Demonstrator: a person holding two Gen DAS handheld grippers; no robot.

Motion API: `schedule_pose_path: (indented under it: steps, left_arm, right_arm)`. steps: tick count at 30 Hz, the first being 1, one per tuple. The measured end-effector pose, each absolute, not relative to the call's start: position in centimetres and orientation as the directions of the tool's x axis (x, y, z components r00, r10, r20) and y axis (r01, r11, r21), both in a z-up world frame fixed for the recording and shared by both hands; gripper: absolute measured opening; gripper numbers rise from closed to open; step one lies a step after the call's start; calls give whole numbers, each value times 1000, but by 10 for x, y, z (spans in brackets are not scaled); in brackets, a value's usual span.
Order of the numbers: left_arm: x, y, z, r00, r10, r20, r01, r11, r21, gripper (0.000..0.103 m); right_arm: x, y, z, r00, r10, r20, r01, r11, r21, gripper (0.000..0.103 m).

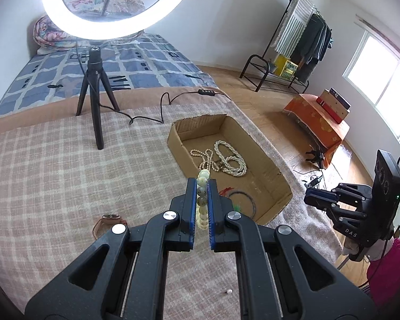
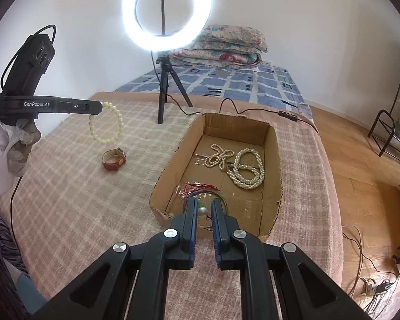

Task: Organize jewelry
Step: 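Carry the bracelet with left tool while right tool carries the earring over the box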

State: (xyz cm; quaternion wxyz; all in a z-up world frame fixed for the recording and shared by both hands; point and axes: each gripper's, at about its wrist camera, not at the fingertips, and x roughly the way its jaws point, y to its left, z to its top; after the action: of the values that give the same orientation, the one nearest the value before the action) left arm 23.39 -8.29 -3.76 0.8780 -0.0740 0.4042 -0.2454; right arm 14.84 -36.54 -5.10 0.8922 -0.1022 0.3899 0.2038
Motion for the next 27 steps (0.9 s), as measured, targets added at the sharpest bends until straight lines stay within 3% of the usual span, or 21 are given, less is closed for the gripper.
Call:
schedule_pose_path:
  steps: [27]
  left_arm:
    - [294, -186, -82, 470, -464, -751, 420, 866, -272, 5]
  right_arm:
    - [184, -377, -82, 582, 219, -784, -375, 927, -19, 9]
